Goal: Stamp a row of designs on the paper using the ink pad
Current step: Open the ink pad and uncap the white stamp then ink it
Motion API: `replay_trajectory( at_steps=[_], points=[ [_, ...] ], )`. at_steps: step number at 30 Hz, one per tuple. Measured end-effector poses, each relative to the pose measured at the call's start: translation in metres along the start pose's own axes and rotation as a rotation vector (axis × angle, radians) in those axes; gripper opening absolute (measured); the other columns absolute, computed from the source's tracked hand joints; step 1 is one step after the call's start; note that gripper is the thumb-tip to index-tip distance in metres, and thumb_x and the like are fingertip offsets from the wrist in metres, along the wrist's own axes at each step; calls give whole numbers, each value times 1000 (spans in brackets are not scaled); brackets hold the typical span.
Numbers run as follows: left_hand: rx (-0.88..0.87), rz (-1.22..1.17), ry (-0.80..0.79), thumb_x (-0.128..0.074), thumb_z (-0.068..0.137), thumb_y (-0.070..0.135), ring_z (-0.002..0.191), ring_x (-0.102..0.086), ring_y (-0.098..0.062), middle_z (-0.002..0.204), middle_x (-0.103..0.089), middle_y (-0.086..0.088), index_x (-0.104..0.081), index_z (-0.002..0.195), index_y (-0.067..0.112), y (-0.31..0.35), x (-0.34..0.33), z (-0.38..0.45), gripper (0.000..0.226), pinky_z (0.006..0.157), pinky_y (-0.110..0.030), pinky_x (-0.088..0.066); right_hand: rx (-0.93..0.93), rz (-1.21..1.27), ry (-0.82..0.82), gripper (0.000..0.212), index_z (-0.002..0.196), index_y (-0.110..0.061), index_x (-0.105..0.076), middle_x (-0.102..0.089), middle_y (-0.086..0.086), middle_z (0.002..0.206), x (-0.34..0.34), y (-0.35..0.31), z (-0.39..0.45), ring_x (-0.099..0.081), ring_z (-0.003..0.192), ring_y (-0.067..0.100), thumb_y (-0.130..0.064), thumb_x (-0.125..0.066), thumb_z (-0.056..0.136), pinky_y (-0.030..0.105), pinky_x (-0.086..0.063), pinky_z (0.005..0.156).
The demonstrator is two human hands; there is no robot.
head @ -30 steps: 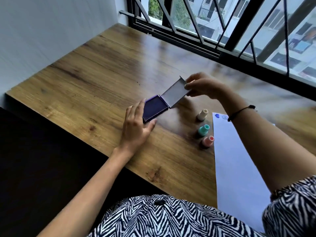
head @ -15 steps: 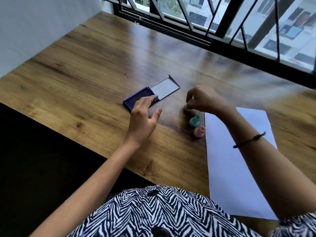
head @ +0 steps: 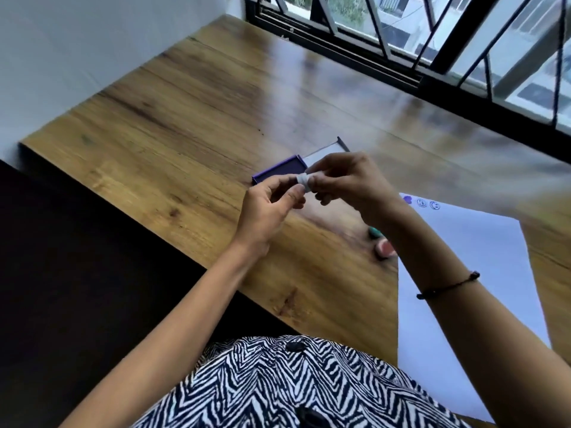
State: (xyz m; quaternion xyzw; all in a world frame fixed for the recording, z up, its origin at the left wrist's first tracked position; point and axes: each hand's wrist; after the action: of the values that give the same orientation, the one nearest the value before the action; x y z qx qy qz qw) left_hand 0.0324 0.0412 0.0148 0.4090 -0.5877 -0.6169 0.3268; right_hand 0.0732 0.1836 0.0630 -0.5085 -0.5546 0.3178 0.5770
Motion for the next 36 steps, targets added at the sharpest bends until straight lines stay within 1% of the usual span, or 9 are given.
replay_trajectory(
  at_steps=[3,11,15,17,19,22,27,30,36],
  points=[
    [39,-35,42,-58,83,5,55,-58,-5,71,-63,-8,-64,88,12,1,6,0,10,57,-17,-51,17,4,-10,14,80,-9,-66,-61,9,60,-11,4,5,-55,51,18,4,-62,82,20,-51,48],
    [170,-265,146,-55,84,6,47,-56,-7,48,-64,5,-61,69,9,6,17,7,16,48,-13,-46,210,-145,128,7,84,-12,-70,-70,18,72,-24,3,19,-58,61,16,-7,-68,81,39,-51,59],
    [189,-303,237,-54,83,5,49,-55,-8,50,-63,5,-60,63,10,2,27,9,22,48,-13,-44,291,-544,202,17,86,-9,-71,-69,14,86,-18,1,39,-57,69,20,0,-58,80,23,-38,58],
    [162,-300,279,-54,84,5,50,-54,-8,56,-61,2,-60,65,9,-2,28,10,20,48,-13,-45,300,-740,143,19,90,-5,-70,-66,16,95,-23,4,51,-58,83,28,2,-55,81,24,-32,60],
    [130,-292,316,-54,84,5,50,-54,-6,62,-59,-3,-59,69,9,-6,27,10,17,48,-13,-45,344,-919,60,19,92,-2,-67,-64,19,99,-32,9,56,-55,93,31,1,-50,84,29,-36,65],
    [107,-285,347,-54,85,5,50,-55,-5,66,-58,-4,-60,72,11,-11,25,11,15,48,-13,-46,402,-1116,29,16,96,-2,-58,-61,17,103,-43,16,57,-50,95,31,1,-49,83,36,-41,68],
    [105,-268,358,-55,85,8,51,-55,-6,65,-59,-2,-61,72,13,-16,24,11,16,48,-13,-46,373,-1133,-2,19,96,-2,-56,-60,16,103,-43,16,64,-52,97,32,3,-53,77,37,-45,64],
    [98,-254,353,-54,86,9,51,-55,-7,64,-58,-2,-61,71,12,-16,23,11,17,48,-14,-46,385,-1125,-23,19,94,-2,-56,-60,18,102,-43,16,64,-54,96,33,3,-53,76,33,-39,60],
    [83,-255,343,-52,87,7,49,-54,-6,63,-56,-3,-58,68,11,-15,23,8,20,48,-13,-46,358,-981,-7,16,86,-3,-65,-63,20,97,-34,0,72,-60,81,38,0,-51,80,30,-34,59]
  ],
)
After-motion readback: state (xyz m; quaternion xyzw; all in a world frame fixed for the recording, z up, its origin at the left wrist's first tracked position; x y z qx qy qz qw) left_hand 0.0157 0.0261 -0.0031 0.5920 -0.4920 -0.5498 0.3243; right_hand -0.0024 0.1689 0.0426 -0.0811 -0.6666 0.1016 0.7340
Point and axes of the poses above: each hand's wrist, its own z-axis towards the middle knuckle, its own x-axis out of the back of the hand, y = z × x
